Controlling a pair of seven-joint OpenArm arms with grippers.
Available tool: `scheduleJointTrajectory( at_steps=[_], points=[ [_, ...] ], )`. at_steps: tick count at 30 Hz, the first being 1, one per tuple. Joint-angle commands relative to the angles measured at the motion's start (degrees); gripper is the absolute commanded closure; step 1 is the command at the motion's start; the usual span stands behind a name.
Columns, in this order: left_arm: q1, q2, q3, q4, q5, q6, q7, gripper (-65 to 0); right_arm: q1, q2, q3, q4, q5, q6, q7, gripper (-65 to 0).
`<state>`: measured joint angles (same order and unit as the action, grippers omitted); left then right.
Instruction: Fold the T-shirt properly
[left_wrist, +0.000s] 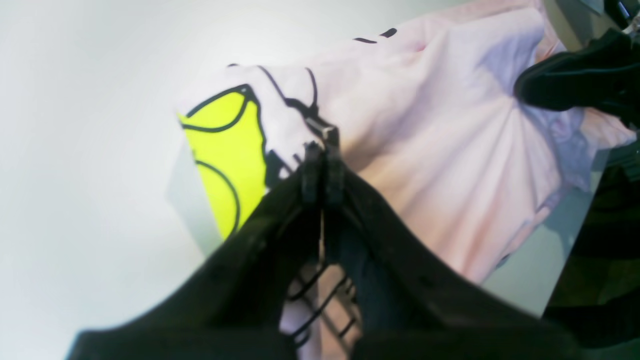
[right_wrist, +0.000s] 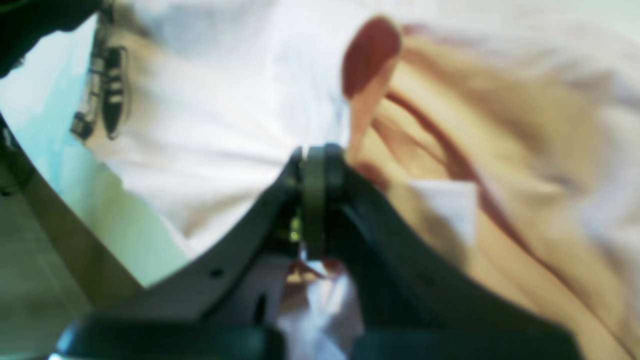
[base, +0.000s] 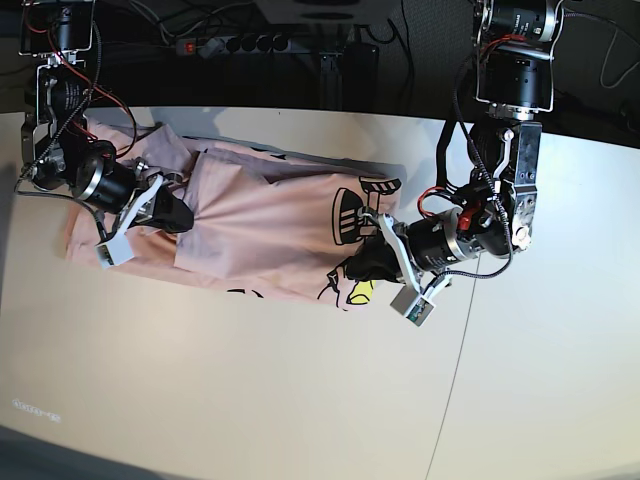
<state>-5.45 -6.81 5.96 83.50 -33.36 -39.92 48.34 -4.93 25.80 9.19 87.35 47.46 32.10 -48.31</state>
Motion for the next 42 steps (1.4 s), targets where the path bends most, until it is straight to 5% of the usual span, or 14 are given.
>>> scheduleJointTrajectory(
  at_steps=[1, 15, 24, 30, 39, 42],
  points=[
    [-1.18, -0.02, -0.09, 0.74, -0.35, -0.08, -1.68, 0.0, 0.61, 1.46, 0.72, 0.66, -0.31, 2.69, 0.94, 0.0],
    [-1.03, -0.04, -0.09, 0.72, 1.46, -0.08, -1.84, 0.0, 0.63, 2.08, 0.72, -3.89, -7.37, 2.64, 5.29, 0.0],
    [-0.87, -0.07, -0.09, 0.72, 1.51, -0.08, -1.84, 0.0, 0.76, 2.08, 2.62, -1.88, 0.68, 2.69, 5.44, 0.0],
    [-0.87, -2.43, -0.09, 0.72, 1.49, -0.08, -2.25, 0.0, 0.74, 2.16, 14.43, 2.91, 3.98, 2.69, 1.05, 0.0],
    [-0.63, -5.62, -0.09, 0.72, 0.98, -0.08, -2.23, -0.6, 0.31, 11.78, 29.31, -8.0, 2.49, 2.62, 1.25, 0.0],
    [0.35, -5.64, -0.09, 0.72, 1.03, -0.08, -2.1, -10.0, 0.33, 14.75, 29.31, -16.7, 2.62, 2.6, 2.45, 0.0]
  ],
)
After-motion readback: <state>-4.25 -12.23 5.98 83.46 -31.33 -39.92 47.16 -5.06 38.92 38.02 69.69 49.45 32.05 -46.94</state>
